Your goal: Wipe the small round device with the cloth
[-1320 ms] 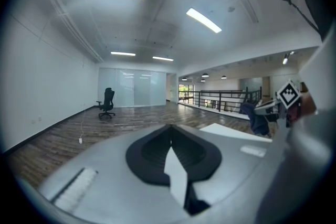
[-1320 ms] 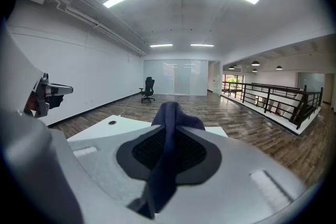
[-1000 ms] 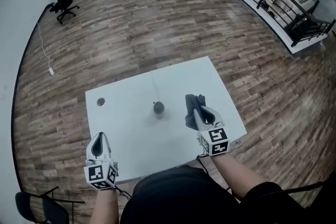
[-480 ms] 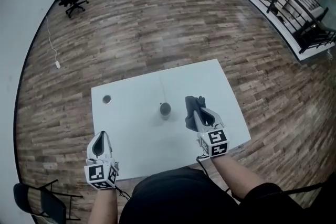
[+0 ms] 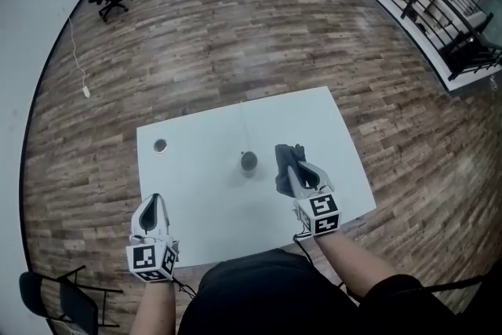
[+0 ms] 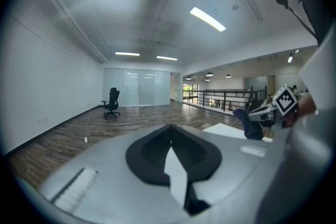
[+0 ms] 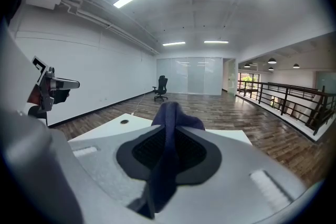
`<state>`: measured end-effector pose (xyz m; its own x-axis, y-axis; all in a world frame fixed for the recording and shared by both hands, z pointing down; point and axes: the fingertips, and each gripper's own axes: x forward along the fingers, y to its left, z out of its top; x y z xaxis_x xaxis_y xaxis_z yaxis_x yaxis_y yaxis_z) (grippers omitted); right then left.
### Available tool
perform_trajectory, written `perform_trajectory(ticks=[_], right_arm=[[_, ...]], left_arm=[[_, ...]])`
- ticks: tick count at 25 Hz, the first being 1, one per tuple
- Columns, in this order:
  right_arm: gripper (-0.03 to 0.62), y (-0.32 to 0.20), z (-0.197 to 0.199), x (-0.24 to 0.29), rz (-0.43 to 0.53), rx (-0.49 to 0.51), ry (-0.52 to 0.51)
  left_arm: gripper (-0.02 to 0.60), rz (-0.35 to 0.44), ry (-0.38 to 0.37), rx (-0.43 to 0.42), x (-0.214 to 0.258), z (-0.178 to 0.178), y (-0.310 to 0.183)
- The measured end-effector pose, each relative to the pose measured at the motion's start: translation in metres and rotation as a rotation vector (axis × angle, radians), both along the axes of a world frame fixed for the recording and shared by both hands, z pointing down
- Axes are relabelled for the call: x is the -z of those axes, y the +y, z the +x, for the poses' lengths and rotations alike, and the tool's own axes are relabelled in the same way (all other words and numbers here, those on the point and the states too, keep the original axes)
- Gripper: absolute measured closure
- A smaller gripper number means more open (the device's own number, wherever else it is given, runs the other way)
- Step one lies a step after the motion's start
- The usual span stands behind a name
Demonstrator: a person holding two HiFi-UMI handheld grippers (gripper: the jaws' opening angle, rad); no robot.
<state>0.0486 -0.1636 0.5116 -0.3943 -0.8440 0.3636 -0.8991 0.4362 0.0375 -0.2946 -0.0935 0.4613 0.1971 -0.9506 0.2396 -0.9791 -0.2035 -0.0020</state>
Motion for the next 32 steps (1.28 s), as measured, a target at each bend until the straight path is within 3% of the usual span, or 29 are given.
perform_trajectory(ticks=[16, 25, 32], right_arm=[[0.537, 0.007, -0.01, 0.012, 0.027, -0.075, 0.009], [0.537, 0.015, -0.008, 0.02, 0.053, -0.094, 0.017], [0.537, 0.003, -0.011, 0.011, 0.045, -0.063, -0.006]], left_arm=[[0.574, -0.019, 0.023, -0.108, -0.015, -0.004, -0.021], [0.574, -0.018, 0.037, -0.172, -0.022, 0.013, -0.031], [0.574, -0.005, 0.034, -0.135, -0.012, 0.013, -0.03]])
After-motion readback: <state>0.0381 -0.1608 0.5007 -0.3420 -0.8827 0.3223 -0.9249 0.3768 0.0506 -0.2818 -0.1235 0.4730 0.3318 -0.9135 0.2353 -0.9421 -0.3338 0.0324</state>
